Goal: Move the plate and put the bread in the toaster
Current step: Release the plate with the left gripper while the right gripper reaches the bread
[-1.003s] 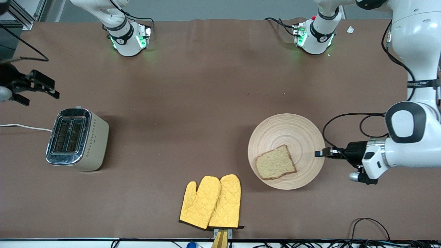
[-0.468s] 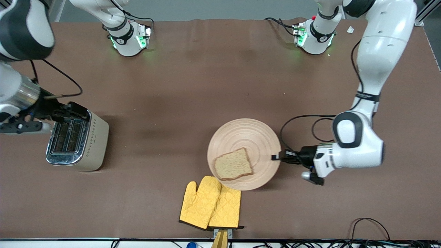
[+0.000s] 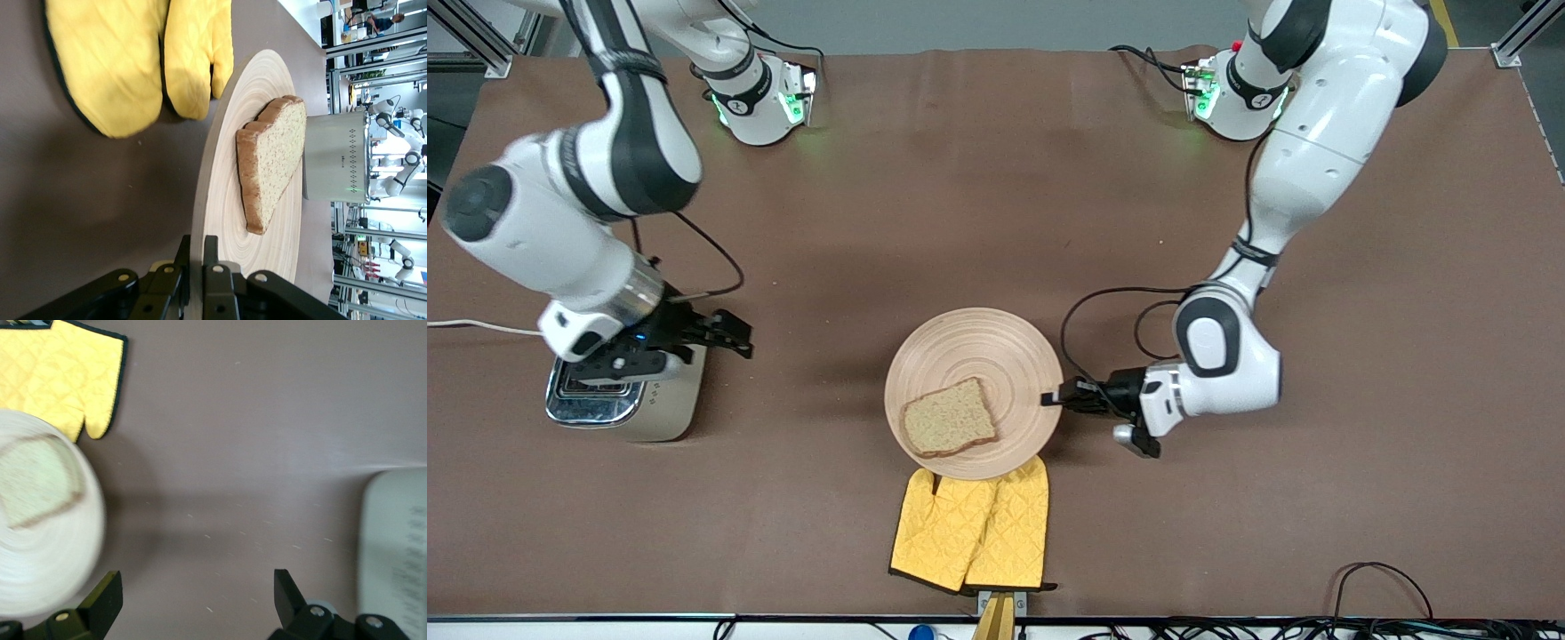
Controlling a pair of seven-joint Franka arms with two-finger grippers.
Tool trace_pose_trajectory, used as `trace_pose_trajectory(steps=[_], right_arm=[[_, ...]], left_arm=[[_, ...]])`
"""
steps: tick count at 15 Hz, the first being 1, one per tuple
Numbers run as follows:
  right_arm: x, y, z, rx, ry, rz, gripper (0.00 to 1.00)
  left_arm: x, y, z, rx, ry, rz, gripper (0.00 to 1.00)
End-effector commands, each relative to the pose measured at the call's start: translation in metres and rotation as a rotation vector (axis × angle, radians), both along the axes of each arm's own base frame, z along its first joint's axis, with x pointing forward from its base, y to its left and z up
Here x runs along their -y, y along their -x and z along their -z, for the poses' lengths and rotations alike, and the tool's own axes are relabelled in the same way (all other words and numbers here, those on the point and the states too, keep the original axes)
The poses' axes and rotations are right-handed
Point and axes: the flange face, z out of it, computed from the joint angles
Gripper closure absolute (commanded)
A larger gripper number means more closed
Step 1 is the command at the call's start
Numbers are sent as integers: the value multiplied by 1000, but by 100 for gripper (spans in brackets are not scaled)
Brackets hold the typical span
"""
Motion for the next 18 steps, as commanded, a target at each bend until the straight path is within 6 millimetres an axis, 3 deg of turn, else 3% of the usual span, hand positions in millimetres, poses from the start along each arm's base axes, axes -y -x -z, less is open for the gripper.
trace_pose_trajectory(steps=[1, 4, 6, 7, 8, 9, 11, 12, 15, 18], right_arm=[[-17, 0, 35, -24, -31, 28, 0], [-33, -1, 68, -48, -23, 27, 0], [-41, -5, 87, -19, -22, 27, 0], [-45, -6, 98, -23, -21, 25, 0], [-61, -5, 107, -25, -36, 13, 0], [-75, -4, 111, 0, -53, 12, 1], [-104, 0, 126, 11, -55, -22, 5], [-116, -3, 124, 24, -60, -37, 6], [-125, -17, 122, 64, -68, -45, 20], [-146, -24, 146, 65, -63, -76, 34]], left_arm=[[17, 13, 10, -27, 37, -37, 100], [34, 30, 26, -61, 44, -78, 97], [32, 35, 31, -68, 14, -101, 82], [29, 36, 32, -69, 5, -105, 67], [25, 34, 33, -68, -8, -120, 40], [15, 30, 32, -49, -40, -156, 0], [-11, 13, 7, -47, -67, -248, 0], [-30, 0, -7, -67, -72, -293, 0], [-80, -37, -64, -125, -106, -410, 0], [-133, -71, -121, -107, -224, -486, 0]])
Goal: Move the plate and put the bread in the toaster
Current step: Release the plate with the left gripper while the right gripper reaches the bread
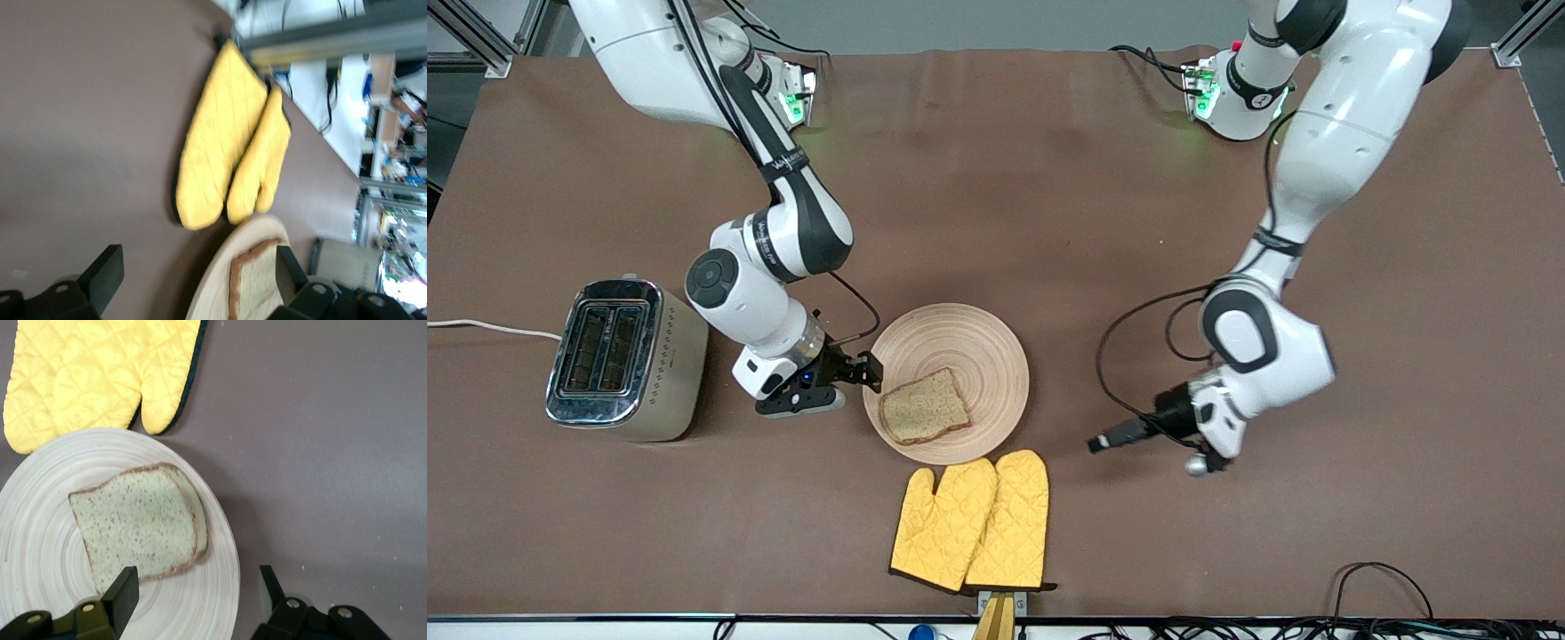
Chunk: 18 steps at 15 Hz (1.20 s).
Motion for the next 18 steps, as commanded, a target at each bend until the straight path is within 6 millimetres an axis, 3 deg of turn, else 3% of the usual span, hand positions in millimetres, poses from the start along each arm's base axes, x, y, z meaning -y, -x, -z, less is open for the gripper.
trace_pose_trajectory(steps=[1, 2, 3, 7, 9, 13, 18], right_arm=[[-27, -12, 23, 26, -9, -25, 39], [-28, -16, 28, 46, -5, -31, 39], [-29, -20, 33, 75, 6, -71, 39], [-16, -29, 42, 157, 41, -199, 40], [-17, -28, 43, 162, 50, -232, 42], [-23, -24, 47, 167, 57, -272, 53], [-23, -24, 58, 181, 67, -302, 54]], left_arm=[[-48, -20, -65, -4, -125, -64, 0], [-66, -24, -79, -18, -177, -62, 0], [-77, -28, -107, -14, -249, -39, 0], [-119, -18, -159, -98, -414, -37, 0], [-118, -4, -186, -159, -459, -14, 0], [-124, 35, -260, -180, -636, 48, 0], [-153, 85, -329, -230, -872, 93, 0]])
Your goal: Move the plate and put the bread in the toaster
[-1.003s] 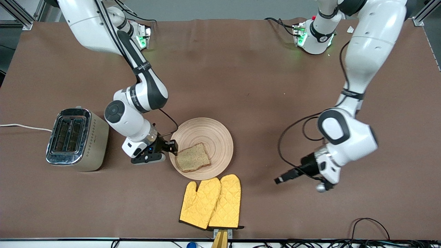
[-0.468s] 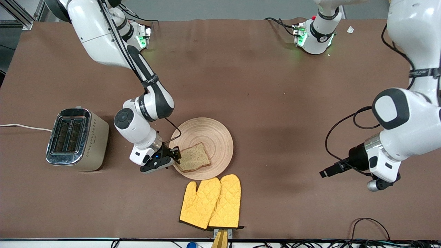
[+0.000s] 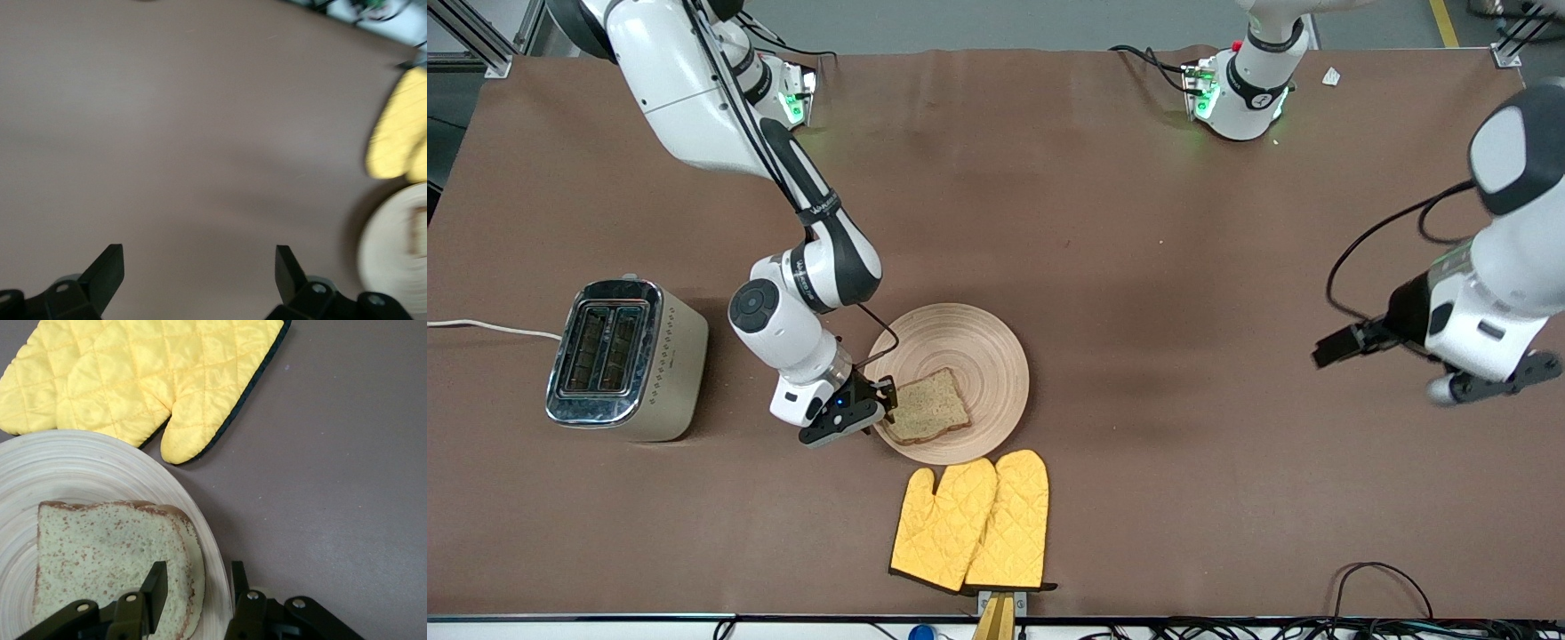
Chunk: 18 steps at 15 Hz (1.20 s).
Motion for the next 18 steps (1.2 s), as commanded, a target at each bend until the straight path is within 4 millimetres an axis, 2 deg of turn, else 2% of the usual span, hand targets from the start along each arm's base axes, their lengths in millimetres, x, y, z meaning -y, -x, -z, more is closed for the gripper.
trace_pose_trajectory(steps=[1, 4, 5, 8, 10, 14, 18], right_arm=[[-3, 0, 6, 10, 5, -25, 54], [-5, 2, 7, 7, 6, -29, 54], [-7, 3, 9, 5, 8, -32, 54], [-10, 5, 11, 3, 8, -37, 55], [-12, 5, 12, 3, 7, -38, 55], [-14, 7, 16, -1, 11, -43, 56], [-13, 6, 16, 0, 10, -39, 65]], left_arm=[[-18, 25, -37, 18, -85, 5, 0], [-36, 47, -70, 38, -111, 55, 0], [-57, 55, -74, 19, -124, 92, 0], [-82, 82, -80, 2, -141, 185, 0], [-84, 97, -81, -7, -145, 195, 0], [-82, 102, -91, 10, -146, 195, 0], [-79, 115, -113, 53, -135, 191, 0]])
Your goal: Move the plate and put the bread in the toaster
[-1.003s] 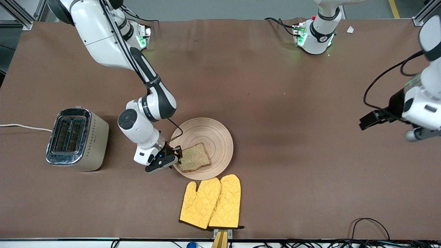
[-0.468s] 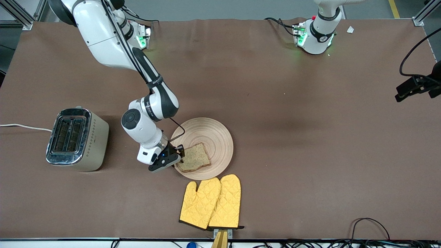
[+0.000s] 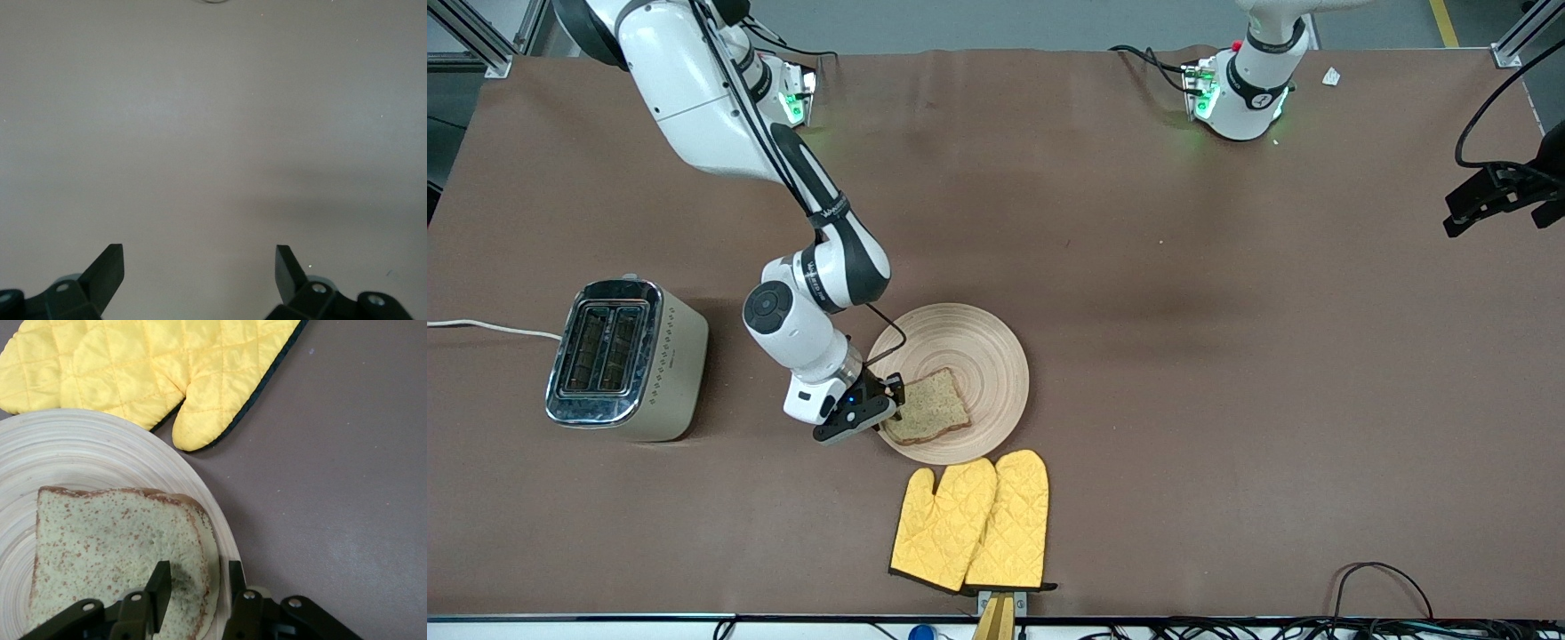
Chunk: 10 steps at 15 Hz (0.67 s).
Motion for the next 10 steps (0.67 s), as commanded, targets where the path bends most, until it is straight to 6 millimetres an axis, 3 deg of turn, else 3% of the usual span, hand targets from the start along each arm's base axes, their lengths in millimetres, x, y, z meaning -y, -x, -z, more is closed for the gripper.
trace_pose_trajectory(steps=[1, 4, 5, 7, 10], right_arm=[[-2, 0, 3, 8, 2, -9, 66], [-2, 0, 2, 8, 0, -8, 76], [-1, 0, 4, 6, 2, -7, 82], [-2, 0, 4, 3, 0, -5, 96], [3, -4, -4, 8, -5, 3, 99]], left_arm=[[1, 17, -17, 28, 1, -1, 0], [-6, 17, -21, 29, -11, -5, 0], [-7, 13, -28, 37, -9, -7, 0], [-5, 7, -23, 22, -9, -3, 0], [-3, 7, -22, 18, -1, 9, 0]])
